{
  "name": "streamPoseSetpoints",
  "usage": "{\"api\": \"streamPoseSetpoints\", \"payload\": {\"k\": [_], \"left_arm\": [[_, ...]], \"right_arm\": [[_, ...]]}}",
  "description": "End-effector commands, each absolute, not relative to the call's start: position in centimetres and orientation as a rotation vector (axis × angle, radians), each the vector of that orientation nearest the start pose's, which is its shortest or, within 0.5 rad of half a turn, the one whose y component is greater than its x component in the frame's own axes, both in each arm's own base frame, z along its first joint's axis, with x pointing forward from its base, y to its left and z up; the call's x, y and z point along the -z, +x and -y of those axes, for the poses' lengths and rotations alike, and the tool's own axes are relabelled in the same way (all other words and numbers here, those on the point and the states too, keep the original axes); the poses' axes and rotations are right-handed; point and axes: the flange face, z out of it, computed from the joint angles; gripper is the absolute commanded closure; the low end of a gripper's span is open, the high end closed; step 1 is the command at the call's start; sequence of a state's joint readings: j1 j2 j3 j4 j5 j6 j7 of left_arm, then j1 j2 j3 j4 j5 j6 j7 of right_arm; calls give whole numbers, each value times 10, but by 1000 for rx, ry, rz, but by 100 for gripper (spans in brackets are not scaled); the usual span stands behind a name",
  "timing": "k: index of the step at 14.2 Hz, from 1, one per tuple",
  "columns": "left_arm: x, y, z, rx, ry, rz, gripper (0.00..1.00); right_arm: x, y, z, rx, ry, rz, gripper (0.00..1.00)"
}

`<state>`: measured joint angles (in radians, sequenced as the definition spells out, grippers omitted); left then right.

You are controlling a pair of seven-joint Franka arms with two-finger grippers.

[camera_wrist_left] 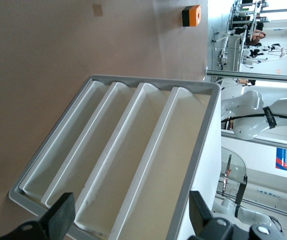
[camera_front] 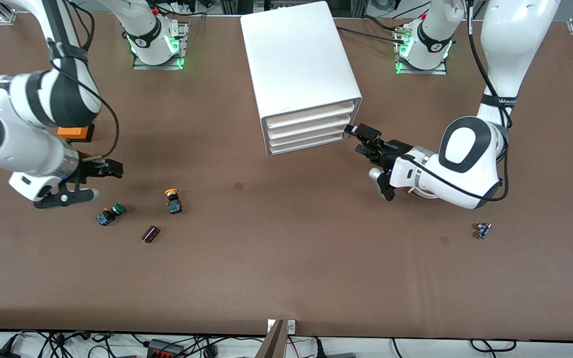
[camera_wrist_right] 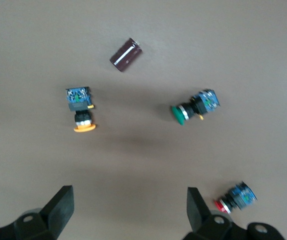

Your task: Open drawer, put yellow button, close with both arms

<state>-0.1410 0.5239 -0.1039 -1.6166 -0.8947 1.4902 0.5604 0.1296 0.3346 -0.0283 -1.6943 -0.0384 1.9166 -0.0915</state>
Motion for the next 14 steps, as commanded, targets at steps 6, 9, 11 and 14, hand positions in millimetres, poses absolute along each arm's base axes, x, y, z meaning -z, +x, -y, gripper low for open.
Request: {"api": "streamPoseSetpoints", "payload": {"k": [6, 9, 11, 14], "left_arm": [[-303, 523, 291, 448, 1989, 621, 17], [-297, 514, 293, 456, 1958, 660, 25], [-287, 503, 298, 478, 1949, 675, 38], [-287, 502, 300, 484, 1945, 679, 56]], "right_arm": [[-307, 653, -115, -127, -3124, 388, 0], [-277, 652, -130, -142, -3128, 303, 0], [-260, 651, -144, -141, -3128, 339, 0], [-238, 651, -148, -143, -3129, 349, 0]]}}
